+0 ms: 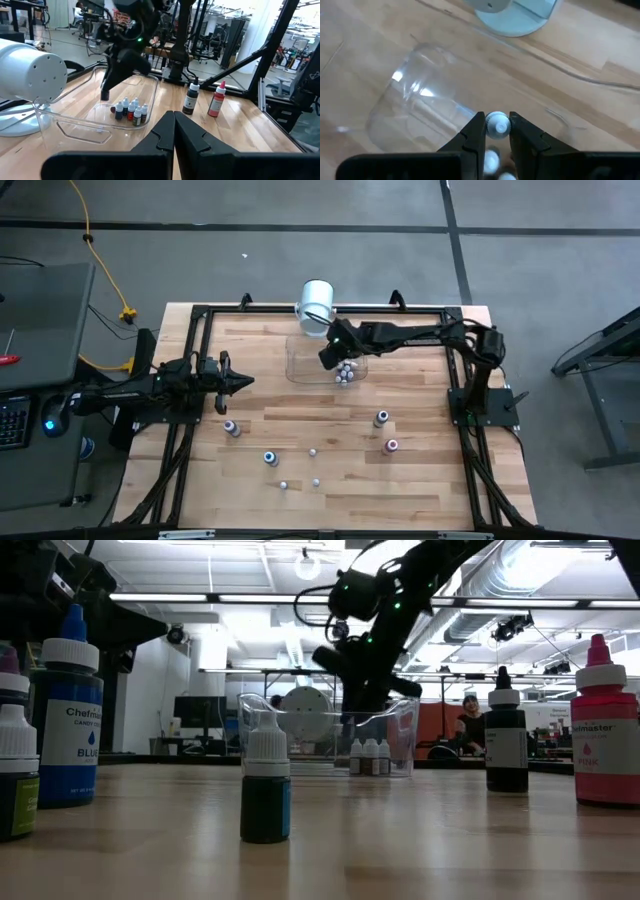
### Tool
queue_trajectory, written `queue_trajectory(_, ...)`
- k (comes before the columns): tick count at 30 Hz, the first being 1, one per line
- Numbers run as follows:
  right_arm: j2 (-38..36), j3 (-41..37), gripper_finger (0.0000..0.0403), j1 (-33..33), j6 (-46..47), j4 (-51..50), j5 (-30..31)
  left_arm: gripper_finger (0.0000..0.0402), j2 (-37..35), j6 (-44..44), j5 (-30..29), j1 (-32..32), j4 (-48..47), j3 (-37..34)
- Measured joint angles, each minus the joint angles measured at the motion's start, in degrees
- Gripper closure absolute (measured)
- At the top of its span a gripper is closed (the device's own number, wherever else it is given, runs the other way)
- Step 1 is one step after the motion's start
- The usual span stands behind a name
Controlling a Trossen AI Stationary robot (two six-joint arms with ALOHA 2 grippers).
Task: Pick & Place food coloring
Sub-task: Put the small purple food coloring bottle into the transparent bin
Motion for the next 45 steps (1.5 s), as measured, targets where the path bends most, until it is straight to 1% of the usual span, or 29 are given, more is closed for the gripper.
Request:
queue_trajectory(3,2.28,1.97,0.0340,-0.03,1.91,-0.52,0.62,0.0401,0.00,0.00,-0.01,-0.02,0.01,0.00)
queue_trajectory(9,5.42,5.48,0.0340,-0.05,3.61,-4.64,3.67,0.0401,0.01,0.02,-0.01,0.00,-0.01,0.00)
queue_trajectory(13,6.85,7.22,0.0340,-0.01,3.65,-6.68,3.89,0.0401,0.00,2.33,-0.01,0.00,-0.01,0.00)
queue_trajectory(31,7.61,7.75,0.0340,1.30,4.56,-8.24,2.25,0.0401,0.00,2.62,0.01,0.00,-0.01,0.00)
queue_trajectory(41,7.61,7.75,0.0340,1.75,-0.12,-8.93,-0.48,0.0401,0.00,2.62,0.01,0.00,-0.01,0.00)
queue_trajectory(45,7.61,7.75,0.0340,2.19,-1.19,-9.12,-0.52,0.0401,0.00,2.62,0.01,-0.02,-0.01,0.00)
